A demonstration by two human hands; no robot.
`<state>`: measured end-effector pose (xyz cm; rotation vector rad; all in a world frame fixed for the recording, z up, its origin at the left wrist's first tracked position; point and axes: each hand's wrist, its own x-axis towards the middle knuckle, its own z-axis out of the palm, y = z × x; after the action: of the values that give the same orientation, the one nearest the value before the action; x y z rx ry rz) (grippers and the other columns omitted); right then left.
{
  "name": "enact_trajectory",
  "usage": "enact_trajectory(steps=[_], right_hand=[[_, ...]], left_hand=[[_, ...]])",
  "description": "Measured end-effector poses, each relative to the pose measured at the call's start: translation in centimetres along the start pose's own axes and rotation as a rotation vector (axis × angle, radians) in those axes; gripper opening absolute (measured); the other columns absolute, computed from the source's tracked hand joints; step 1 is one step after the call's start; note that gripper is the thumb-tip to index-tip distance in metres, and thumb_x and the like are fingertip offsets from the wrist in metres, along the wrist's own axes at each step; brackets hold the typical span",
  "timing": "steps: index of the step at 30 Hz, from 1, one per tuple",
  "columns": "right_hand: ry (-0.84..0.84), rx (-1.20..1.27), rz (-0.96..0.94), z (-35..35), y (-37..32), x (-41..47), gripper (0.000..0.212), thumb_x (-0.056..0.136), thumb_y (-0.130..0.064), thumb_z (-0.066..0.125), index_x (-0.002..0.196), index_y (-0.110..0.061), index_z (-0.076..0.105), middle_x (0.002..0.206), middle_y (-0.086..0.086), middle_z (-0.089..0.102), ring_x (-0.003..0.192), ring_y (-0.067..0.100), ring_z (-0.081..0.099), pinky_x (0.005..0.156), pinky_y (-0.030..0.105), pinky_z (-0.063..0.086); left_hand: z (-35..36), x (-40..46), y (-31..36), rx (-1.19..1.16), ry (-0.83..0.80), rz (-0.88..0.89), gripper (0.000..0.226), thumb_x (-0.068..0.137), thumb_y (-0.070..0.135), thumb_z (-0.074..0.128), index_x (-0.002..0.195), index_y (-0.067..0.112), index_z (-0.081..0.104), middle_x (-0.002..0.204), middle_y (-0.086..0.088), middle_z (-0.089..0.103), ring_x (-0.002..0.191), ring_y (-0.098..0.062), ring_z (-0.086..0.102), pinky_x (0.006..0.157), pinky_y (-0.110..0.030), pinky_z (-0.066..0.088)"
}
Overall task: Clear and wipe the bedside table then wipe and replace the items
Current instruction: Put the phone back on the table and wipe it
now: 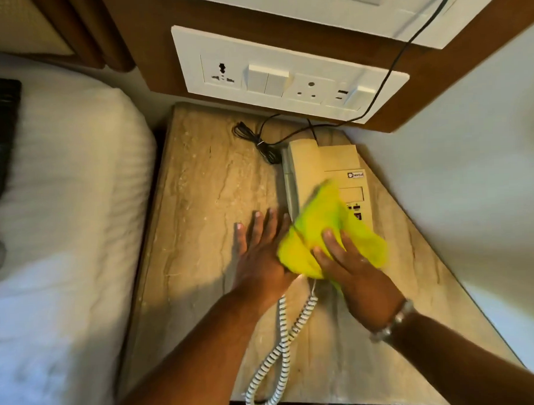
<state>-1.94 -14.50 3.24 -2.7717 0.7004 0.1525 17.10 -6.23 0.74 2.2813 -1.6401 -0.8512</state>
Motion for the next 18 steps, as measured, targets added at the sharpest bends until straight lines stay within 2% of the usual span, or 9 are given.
enact_trajectory(steps=[3, 6, 8, 10, 12, 14, 16, 18], right_hand=[[-0.034, 0.014, 0.127, 0.1, 2.7, -2.6, 0.104, 0.064, 0.006, 0.077, 0.145, -0.031, 0.024, 0.159, -0.01, 0.005, 0.136, 0.04, 0.027, 0.062, 0.042, 0.058], [0.081, -0.014, 0.256, -3.1, 4.7, 1.0, 0.087, 0.066, 0.014, 0.065, 0.139, -0.022, 0.034, 0.152, 0.01, 0.029, 0.132, 0.046, 0.031, 0.067, 0.051, 0.057], [0.184, -0.025, 0.333, -5.7, 5.6, 5.5, 0.08, 0.067, 0.018, 0.059, 0.138, -0.015, 0.041, 0.149, 0.016, 0.035, 0.133, 0.045, 0.033, 0.078, 0.056, 0.051], [0.236, -0.051, 0.352, -7.2, 6.9, 10.1, 0.071, 0.073, 0.014, 0.056, 0.138, -0.014, 0.045, 0.147, 0.014, 0.039, 0.131, 0.044, 0.038, 0.088, 0.059, 0.049], [0.126, -0.111, 0.289, -6.7, 8.0, 13.5, 0.064, 0.08, 0.005, 0.052, 0.139, -0.018, 0.043, 0.148, 0.012, 0.038, 0.129, 0.043, 0.042, 0.092, 0.055, 0.048], [-0.009, -0.162, 0.211, -5.2, 8.7, 14.8, 0.059, 0.088, 0.001, 0.045, 0.142, -0.02, 0.039, 0.153, 0.011, 0.031, 0.137, 0.038, 0.031, 0.103, 0.051, 0.04], [-0.014, -0.144, 0.263, -4.6, 8.6, 14.0, 0.059, 0.088, 0.004, 0.042, 0.143, -0.018, 0.038, 0.153, 0.009, 0.03, 0.141, 0.035, 0.024, 0.11, 0.047, 0.032], [-0.035, -0.132, 0.344, -4.4, 8.2, 10.8, 0.059, 0.087, 0.005, 0.046, 0.142, -0.015, 0.038, 0.154, 0.008, 0.029, 0.142, 0.034, 0.02, 0.111, 0.043, 0.028]], left_hand=[[0.0, 0.0, 0.0, 0.005, -0.025, -0.021, 0.094, 0.092, 0.068, 0.041, 0.156, 0.027, -0.014, 0.164, 0.0, -0.021, 0.148, -0.024, -0.028, 0.118, -0.054, -0.02], [-0.6, 0.6, 0.3, -0.108, 0.017, -0.016, 0.106, 0.086, 0.071, 0.05, 0.149, 0.032, -0.026, 0.161, 0.006, -0.027, 0.146, -0.02, -0.033, 0.116, -0.05, -0.024], [-1.1, 1.4, 0.8, -0.169, 0.021, -0.004, 0.114, 0.083, 0.07, 0.057, 0.152, 0.03, -0.024, 0.162, 0.007, -0.025, 0.147, -0.018, -0.032, 0.116, -0.049, -0.025], [-1.6, 2.5, 1.3, -0.208, 0.028, -0.017, 0.118, 0.079, 0.073, 0.058, 0.156, 0.025, -0.017, 0.164, 0.009, -0.019, 0.146, -0.015, -0.032, 0.116, -0.048, -0.026], [-1.9, 3.3, 1.6, -0.187, 0.034, -0.042, 0.117, 0.079, 0.073, 0.058, 0.157, 0.022, -0.013, 0.167, 0.005, -0.013, 0.147, -0.013, -0.027, 0.116, -0.048, -0.025], [-2.1, 3.8, 1.6, -0.184, 0.018, -0.048, 0.117, 0.079, 0.07, 0.061, 0.158, 0.021, -0.011, 0.167, 0.003, -0.01, 0.151, -0.015, -0.02, 0.116, -0.047, -0.025], [-2.7, 4.0, 1.4, -0.178, -0.031, -0.018, 0.117, 0.08, 0.067, 0.063, 0.158, 0.021, -0.01, 0.168, 0.003, -0.009, 0.151, -0.016, -0.02, 0.116, -0.049, -0.025], [-3.4, 4.3, 1.3, -0.146, -0.1, 0.039, 0.114, 0.082, 0.064, 0.064, 0.158, 0.022, -0.01, 0.168, 0.003, -0.008, 0.149, -0.014, -0.025, 0.115, -0.051, -0.026]])
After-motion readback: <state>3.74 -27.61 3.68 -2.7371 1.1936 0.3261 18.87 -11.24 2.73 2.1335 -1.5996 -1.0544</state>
